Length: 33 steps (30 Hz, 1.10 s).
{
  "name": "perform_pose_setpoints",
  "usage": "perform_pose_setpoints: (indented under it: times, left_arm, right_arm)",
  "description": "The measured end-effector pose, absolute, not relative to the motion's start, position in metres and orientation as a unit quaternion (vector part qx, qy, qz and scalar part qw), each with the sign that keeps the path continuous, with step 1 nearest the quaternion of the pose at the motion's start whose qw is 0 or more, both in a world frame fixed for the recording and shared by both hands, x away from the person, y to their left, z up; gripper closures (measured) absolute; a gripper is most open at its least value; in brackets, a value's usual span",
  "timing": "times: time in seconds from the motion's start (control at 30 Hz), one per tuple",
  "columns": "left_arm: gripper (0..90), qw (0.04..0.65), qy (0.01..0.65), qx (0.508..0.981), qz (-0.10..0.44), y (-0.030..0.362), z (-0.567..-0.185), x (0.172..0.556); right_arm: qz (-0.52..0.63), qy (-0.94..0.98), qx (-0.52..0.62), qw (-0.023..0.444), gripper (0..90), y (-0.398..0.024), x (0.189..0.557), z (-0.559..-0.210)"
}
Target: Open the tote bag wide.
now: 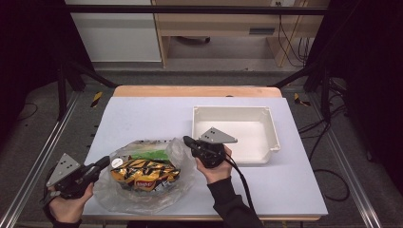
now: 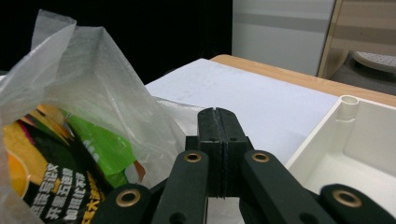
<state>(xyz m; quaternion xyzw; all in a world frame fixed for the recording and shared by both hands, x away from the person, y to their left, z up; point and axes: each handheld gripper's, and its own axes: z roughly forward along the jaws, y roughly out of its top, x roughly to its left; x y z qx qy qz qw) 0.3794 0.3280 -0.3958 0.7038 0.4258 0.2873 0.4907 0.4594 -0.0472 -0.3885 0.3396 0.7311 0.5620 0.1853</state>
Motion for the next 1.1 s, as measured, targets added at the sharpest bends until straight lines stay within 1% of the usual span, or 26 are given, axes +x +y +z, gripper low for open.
perform_pose_setpoints:
  times: [0.1,0.13,0.3,0.33,0.4,0.43,0.5,0.53,0.67,0.7,0.8,0.83,1.0,1.1]
  left_arm:
    - [90.0,0.485,0.443,0.691,0.301,0.331,-0.397,0.387]
    - [90.0,0.475,0.460,0.683,0.310,0.334,-0.399,0.395]
    - [90.0,0.446,0.480,0.691,0.306,0.336,-0.409,0.409]
    - [90.0,0.438,0.487,0.696,0.294,0.337,-0.418,0.415]
    - [90.0,0.443,0.487,0.695,0.288,0.337,-0.421,0.415]
    - [90.0,0.458,0.483,0.692,0.280,0.337,-0.424,0.414]
    - [89.7,0.476,0.470,0.687,0.284,0.337,-0.422,0.408]
    - [88.0,0.488,0.460,0.686,0.282,0.337,-0.417,0.406]
    - [69.4,0.504,0.443,0.678,0.301,0.333,-0.403,0.400]
    - [64.9,0.519,0.428,0.672,0.310,0.329,-0.392,0.396]
    - [55.0,0.533,0.406,0.668,0.323,0.321,-0.379,0.392]
    - [53.1,0.533,0.406,0.668,0.323,0.321,-0.379,0.392]
    - [51.0,0.537,0.377,0.687,0.313,0.308,-0.370,0.390]
    - [50.1,0.542,0.372,0.687,0.310,0.309,-0.370,0.385]
  right_arm:
    - [0.560,0.730,0.344,0.187,90.0,-0.045,0.464,-0.390]
    - [0.558,0.730,0.347,0.187,90.0,-0.044,0.467,-0.391]
    - [0.545,0.736,0.354,0.190,90.0,-0.040,0.475,-0.396]
    - [0.533,0.743,0.356,0.192,90.0,-0.037,0.478,-0.400]
    - [0.528,0.747,0.355,0.191,90.0,-0.036,0.479,-0.402]
    - [0.528,0.747,0.355,0.191,90.0,-0.036,0.479,-0.402]
    - [0.530,0.748,0.353,0.188,90.0,-0.034,0.480,-0.403]
    - [0.531,0.747,0.353,0.187,90.0,-0.034,0.479,-0.402]
    - [0.541,0.743,0.350,0.183,90.0,-0.036,0.477,-0.399]
    - [0.544,0.741,0.349,0.182,90.0,-0.037,0.476,-0.398]
    - [0.549,0.741,0.343,0.179,90.0,-0.037,0.473,-0.395]
    - [0.549,0.741,0.343,0.179,90.0,-0.037,0.473,-0.395]
    - [0.559,0.738,0.334,0.178,90.0,-0.036,0.468,-0.385]
    - [0.561,0.737,0.331,0.179,90.0,-0.035,0.466,-0.383]
